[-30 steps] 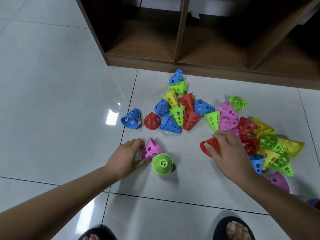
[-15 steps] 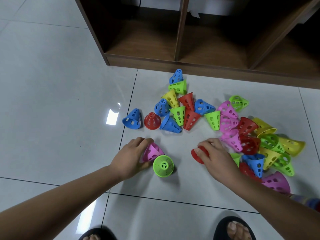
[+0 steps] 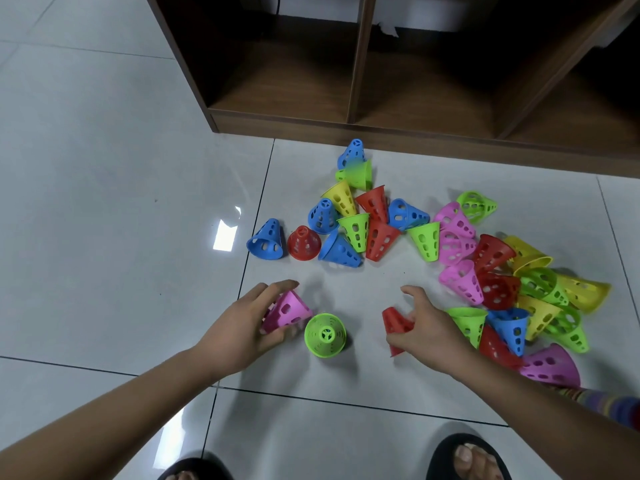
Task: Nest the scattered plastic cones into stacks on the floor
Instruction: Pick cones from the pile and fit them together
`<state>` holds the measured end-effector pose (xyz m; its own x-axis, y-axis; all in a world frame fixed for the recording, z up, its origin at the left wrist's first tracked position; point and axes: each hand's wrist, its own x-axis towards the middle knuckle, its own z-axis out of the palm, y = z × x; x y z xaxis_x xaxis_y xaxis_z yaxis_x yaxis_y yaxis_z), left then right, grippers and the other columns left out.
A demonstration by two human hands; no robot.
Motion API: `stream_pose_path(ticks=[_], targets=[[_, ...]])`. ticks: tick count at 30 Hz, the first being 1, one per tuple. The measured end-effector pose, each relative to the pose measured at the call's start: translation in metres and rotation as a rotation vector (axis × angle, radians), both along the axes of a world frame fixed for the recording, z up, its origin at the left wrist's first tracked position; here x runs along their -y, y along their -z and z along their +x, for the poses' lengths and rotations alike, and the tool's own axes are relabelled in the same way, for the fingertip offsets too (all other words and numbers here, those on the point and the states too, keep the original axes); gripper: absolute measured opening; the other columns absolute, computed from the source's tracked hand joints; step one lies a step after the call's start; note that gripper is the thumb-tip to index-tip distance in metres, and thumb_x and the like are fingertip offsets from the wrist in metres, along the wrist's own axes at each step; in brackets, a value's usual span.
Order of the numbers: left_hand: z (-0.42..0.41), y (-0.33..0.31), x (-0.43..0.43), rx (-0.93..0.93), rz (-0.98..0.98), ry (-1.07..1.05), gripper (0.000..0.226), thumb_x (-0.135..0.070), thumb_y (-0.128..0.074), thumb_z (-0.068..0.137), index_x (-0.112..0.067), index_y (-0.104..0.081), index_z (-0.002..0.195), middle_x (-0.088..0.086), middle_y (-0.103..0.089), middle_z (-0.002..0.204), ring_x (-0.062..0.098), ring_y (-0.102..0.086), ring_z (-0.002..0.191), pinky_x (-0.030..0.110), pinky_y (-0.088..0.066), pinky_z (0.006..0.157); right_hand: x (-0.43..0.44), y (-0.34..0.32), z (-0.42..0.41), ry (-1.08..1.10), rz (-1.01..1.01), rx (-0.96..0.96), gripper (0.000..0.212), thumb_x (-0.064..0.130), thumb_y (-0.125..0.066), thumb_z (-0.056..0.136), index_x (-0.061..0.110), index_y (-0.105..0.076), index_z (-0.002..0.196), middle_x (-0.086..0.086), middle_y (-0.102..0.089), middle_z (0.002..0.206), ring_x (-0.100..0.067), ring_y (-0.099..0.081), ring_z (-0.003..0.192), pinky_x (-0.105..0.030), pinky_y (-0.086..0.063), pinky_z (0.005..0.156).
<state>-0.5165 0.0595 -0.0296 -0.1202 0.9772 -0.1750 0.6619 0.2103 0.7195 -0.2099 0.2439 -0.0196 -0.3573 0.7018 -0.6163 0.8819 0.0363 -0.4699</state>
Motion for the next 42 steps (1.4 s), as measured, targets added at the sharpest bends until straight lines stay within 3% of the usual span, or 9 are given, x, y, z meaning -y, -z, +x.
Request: stream_pose_path(ticks=[3,7,12,16,24,29,33,39,42], targets=[[0.005,-0.016,0.002,-0.019,0.036,0.023,0.081,-0.038,-0.076,0.097,-0.052,-0.030,0.163,-0.014,-0.050,0.110,0.012,-0.055,0.083,0.033,-0.056,0.078,0.002,-0.003,-0.003,0.116,-0.012,-0.128,0.080,0.030,-0.086,0.077,0.037,-0.045,0.145,0.008,-0.067,0.098,-0.012,-0.068,0.090,-0.035,-0.059,0.086],[0.013,-0.038,-0.003,0.011,0.080,0.019,0.085,-0.038,-0.079,0.095,-0.053,-0.031,0.163,-0.013,-0.053,0.107,0.014,-0.056,0.085,0.028,-0.055,0.077,0.007,-0.020,-0.018,0.256,-0.035,-0.452,0.061,0.024,-0.089,0.082,0.041,-0.057,0.132,0.005,-0.070,0.103,-0.011,-0.071,0.093,-0.042,-0.060,0.095],[0.022,-0.054,-0.005,-0.033,0.094,0.046,0.091,-0.032,-0.082,0.091,-0.056,-0.030,0.162,-0.016,-0.049,0.106,0.011,-0.053,0.084,0.013,-0.045,0.074,0.018,-0.054,-0.031,0.247,-0.007,-0.666,0.052,0.022,-0.088,0.085,0.045,-0.063,0.125,0.014,-0.070,0.107,-0.013,-0.070,0.100,-0.043,-0.060,0.096],[0.026,-0.063,-0.001,-0.051,0.088,0.065,0.093,-0.031,-0.081,0.090,-0.057,-0.028,0.162,-0.017,-0.046,0.105,0.011,-0.053,0.085,0.014,-0.046,0.075,0.030,-0.073,-0.034,0.153,-0.005,-0.758,0.053,0.018,-0.085,0.088,0.036,-0.062,0.133,0.010,-0.070,0.120,-0.017,-0.069,0.115,-0.042,-0.058,0.101],[0.030,-0.073,0.006,0.013,0.073,-0.021,0.094,-0.041,-0.083,0.086,-0.051,-0.026,0.160,-0.019,-0.055,0.106,0.012,-0.057,0.081,0.017,-0.049,0.070,0.033,-0.080,-0.036,0.082,0.101,-0.716,0.048,0.025,-0.085,0.089,0.035,-0.064,0.131,0.009,-0.065,0.121,-0.020,-0.067,0.116,-0.045,-0.057,0.100],[0.038,-0.075,0.011,-0.049,0.097,0.016,0.059,-0.043,-0.080,0.086,-0.041,-0.050,0.136,-0.025,-0.056,0.113,0.004,-0.059,0.083,0.010,-0.044,0.071,0.037,-0.081,-0.033,0.037,0.130,-0.673,0.047,0.028,-0.085,0.087,0.035,-0.064,0.128,0.010,-0.065,0.121,-0.019,-0.066,0.116,-0.041,-0.056,0.100],[0.042,-0.079,0.005,-0.036,0.120,0.010,0.056,-0.034,-0.084,0.084,-0.034,-0.062,0.136,-0.019,-0.051,0.108,0.006,-0.057,0.082,0.011,-0.043,0.071,0.042,-0.085,-0.037,0.023,0.139,-0.669,0.044,0.028,-0.085,0.086,0.034,-0.065,0.124,0.010,-0.066,0.119,-0.020,-0.065,0.109,-0.040,-0.055,0.095],[0.042,-0.080,0.004,0.020,0.151,-0.011,0.055,-0.031,-0.088,0.082,-0.035,-0.066,0.132,-0.015,-0.053,0.110,0.014,-0.063,0.090,0.021,-0.051,0.072,0.041,-0.095,-0.035,0.020,0.221,-0.639,0.043,0.030,-0.083,0.086,0.033,-0.064,0.124,0.011,-0.063,0.113,-0.015,-0.058,0.104,-0.017,-0.047,0.086],[0.047,-0.071,0.007,-0.005,0.105,0.021,0.050,-0.040,-0.083,0.084,-0.040,-0.064,0.130,-0.019,-0.049,0.111,0.012,-0.063,0.090,0.029,-0.056,0.071,0.045,-0.098,-0.035,0.011,0.226,-0.643,0.041,0.029,-0.083,0.087,0.030,-0.064,0.124,0.011,-0.062,0.111,-0.012,-0.056,0.105,-0.018,-0.044,0.087]])
